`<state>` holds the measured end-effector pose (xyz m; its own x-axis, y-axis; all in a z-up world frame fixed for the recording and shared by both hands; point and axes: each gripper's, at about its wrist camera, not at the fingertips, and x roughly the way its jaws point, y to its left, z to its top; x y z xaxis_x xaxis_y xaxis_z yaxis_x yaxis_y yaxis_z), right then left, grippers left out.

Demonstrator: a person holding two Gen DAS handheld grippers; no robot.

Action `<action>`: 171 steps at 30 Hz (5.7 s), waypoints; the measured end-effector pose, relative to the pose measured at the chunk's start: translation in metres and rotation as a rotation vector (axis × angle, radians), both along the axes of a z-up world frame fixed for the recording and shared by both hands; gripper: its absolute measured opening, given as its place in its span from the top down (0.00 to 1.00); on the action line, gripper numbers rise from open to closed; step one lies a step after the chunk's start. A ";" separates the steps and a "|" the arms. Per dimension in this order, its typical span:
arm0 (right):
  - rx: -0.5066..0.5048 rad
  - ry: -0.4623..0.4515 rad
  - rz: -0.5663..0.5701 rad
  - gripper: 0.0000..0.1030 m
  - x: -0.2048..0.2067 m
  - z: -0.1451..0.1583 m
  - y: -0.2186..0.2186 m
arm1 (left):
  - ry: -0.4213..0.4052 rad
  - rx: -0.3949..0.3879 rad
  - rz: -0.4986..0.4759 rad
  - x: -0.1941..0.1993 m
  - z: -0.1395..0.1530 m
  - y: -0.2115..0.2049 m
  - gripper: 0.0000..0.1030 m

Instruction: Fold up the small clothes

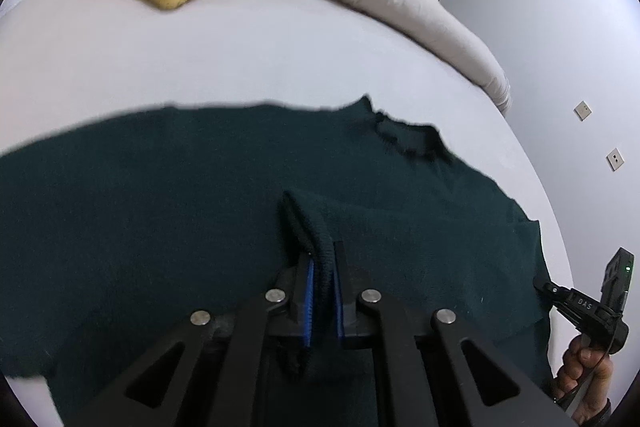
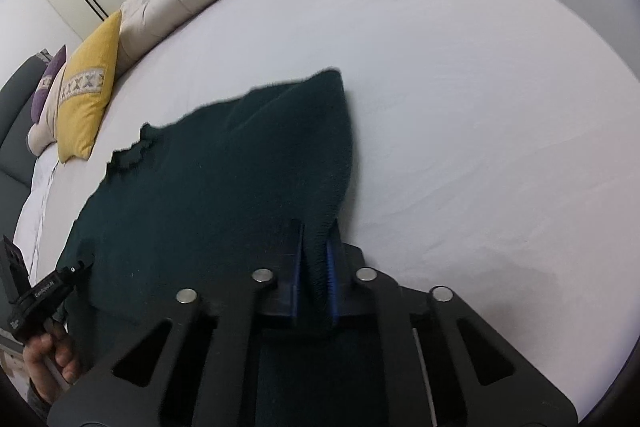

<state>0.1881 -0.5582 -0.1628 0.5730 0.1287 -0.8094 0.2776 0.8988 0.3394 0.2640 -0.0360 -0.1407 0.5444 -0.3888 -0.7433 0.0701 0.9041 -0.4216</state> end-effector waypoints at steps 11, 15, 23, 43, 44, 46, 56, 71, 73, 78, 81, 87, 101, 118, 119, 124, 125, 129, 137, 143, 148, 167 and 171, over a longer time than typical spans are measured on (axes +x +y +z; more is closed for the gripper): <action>0.062 -0.092 -0.048 0.94 -0.015 -0.013 -0.013 | -0.048 0.008 0.003 0.006 -0.006 -0.001 0.92; 0.053 -0.172 -0.040 0.94 -0.022 0.001 -0.008 | -0.093 0.046 -0.005 0.006 0.004 -0.005 0.92; 0.093 -0.101 -0.046 0.92 -0.009 -0.021 -0.014 | -0.025 0.034 -0.007 0.010 -0.015 -0.002 0.87; -0.136 -0.352 0.071 0.15 -0.122 0.097 0.107 | 0.011 -0.001 0.758 -0.196 0.007 0.348 0.31; -0.125 -0.354 0.090 0.15 -0.124 0.098 0.116 | 0.016 0.010 0.796 -0.202 0.006 0.364 0.31; -0.096 -0.357 0.135 0.15 -0.128 0.103 0.137 | 0.036 0.010 0.853 -0.206 -0.001 0.391 0.31; -0.036 -0.340 0.181 0.31 -0.148 0.124 0.174 | 0.088 -0.061 0.809 -0.188 -0.016 0.419 0.81; 0.045 -0.253 0.152 0.51 -0.143 0.081 0.146 | -0.099 -0.044 0.331 -0.119 0.069 0.192 0.85; 0.050 -0.248 0.143 0.51 -0.145 0.078 0.141 | -0.092 -0.056 0.245 -0.108 0.063 0.139 0.85; 0.060 -0.200 0.131 0.51 -0.143 0.064 0.131 | -0.024 -0.021 0.089 -0.093 0.024 0.037 0.76; 0.070 -0.161 0.153 0.49 -0.135 0.054 0.132 | 0.002 -0.034 0.060 -0.103 0.013 0.024 0.52; 0.101 -0.132 0.276 0.49 -0.096 0.042 0.180 | -0.107 -0.016 0.095 -0.145 0.032 0.070 0.28; 0.029 0.057 0.495 0.92 0.014 -0.011 0.342 | -0.065 -0.046 0.308 -0.142 0.018 0.192 0.30; -0.031 -0.080 0.305 0.94 0.042 0.052 0.177 | 0.009 0.050 0.248 -0.053 0.013 0.151 0.28; -0.022 -0.057 0.286 0.94 0.046 0.039 0.168 | 0.018 0.057 0.246 -0.047 0.010 0.148 0.28; 0.014 -0.036 0.258 0.94 0.051 0.003 0.153 | 0.038 0.153 0.199 -0.023 0.002 0.122 0.32; 0.019 -0.034 0.256 0.94 0.054 0.000 0.151 | 0.038 0.167 0.199 -0.022 0.001 0.120 0.43; 0.004 -0.043 0.265 0.94 0.052 -0.006 0.152 | 0.040 0.177 0.177 -0.014 0.000 0.117 0.79; 0.019 -0.048 0.225 0.94 0.041 0.000 0.142 | -0.004 0.225 0.151 -0.006 0.009 0.112 0.92; 0.099 -0.032 0.185 0.94 0.041 -0.018 0.131 | -0.026 0.233 0.147 -0.006 -0.001 0.113 0.91; 0.073 -0.041 0.178 0.94 0.034 -0.006 0.138 | -0.035 0.264 0.126 -0.007 -0.003 0.110 0.91; 0.005 -0.006 0.191 0.84 0.010 -0.013 0.137 | -0.088 0.421 0.040 -0.049 -0.010 0.089 0.81; 0.074 -0.056 0.151 0.84 -0.003 -0.010 0.111 | -0.075 0.423 0.049 -0.051 -0.006 0.097 0.69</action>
